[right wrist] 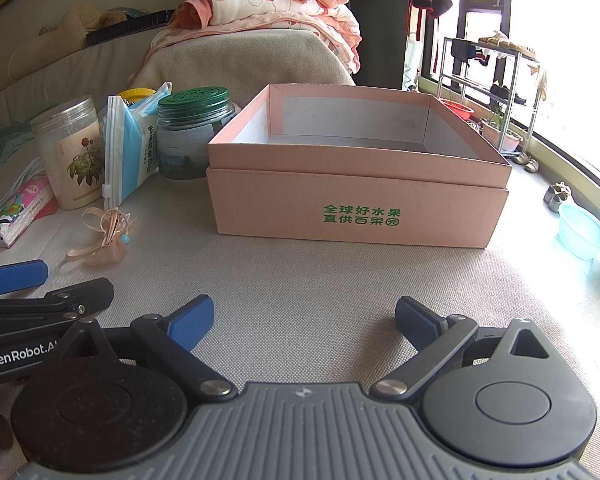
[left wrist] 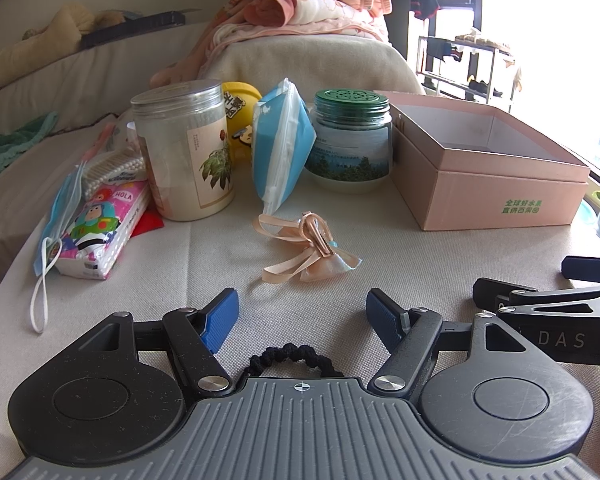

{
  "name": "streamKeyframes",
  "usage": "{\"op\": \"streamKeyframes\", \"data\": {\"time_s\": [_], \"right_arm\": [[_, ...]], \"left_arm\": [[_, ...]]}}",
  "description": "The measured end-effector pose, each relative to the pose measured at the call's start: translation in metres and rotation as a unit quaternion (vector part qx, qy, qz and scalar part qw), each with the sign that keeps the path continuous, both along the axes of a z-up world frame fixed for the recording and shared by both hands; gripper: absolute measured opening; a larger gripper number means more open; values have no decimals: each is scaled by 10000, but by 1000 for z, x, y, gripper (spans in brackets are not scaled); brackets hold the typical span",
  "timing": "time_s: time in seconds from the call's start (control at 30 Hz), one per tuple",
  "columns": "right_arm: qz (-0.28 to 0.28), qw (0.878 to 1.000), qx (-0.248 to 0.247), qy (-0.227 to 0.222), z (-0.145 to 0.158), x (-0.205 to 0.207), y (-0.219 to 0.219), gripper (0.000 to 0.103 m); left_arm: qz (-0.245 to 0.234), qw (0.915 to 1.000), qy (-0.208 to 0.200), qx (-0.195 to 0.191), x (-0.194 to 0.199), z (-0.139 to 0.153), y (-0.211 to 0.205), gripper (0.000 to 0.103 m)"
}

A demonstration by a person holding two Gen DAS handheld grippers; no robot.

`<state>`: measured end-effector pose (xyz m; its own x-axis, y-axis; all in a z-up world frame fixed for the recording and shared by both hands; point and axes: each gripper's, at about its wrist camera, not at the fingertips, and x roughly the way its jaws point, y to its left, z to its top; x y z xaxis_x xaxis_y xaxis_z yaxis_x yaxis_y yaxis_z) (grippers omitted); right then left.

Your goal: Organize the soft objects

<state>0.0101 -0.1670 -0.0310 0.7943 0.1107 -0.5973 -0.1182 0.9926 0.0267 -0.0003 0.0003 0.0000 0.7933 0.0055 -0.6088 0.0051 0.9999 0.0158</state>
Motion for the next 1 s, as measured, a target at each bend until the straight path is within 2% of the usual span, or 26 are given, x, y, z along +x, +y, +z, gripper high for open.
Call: {"op": "streamKeyframes", "data": {"time_s": [0.63, 0.77, 0.83, 1.0], "right_arm": [[0, 10000, 0, 2, 0, -1, 0, 98], [2, 10000, 3, 4, 0, -2, -1, 98], [73, 10000, -8, 64, 1, -1, -1, 98], [214, 9987, -71, 447, 8, 8, -2, 99]], "left_arm": [[-7, 10000, -1, -8, 1, 0, -2, 76], [-187, 9998, 12, -68, -1, 1, 2, 75], [-430, 9988, 77, -199, -2, 3, 6, 75], [-975, 9905, 218, -942, -4, 24, 36, 73]]}}
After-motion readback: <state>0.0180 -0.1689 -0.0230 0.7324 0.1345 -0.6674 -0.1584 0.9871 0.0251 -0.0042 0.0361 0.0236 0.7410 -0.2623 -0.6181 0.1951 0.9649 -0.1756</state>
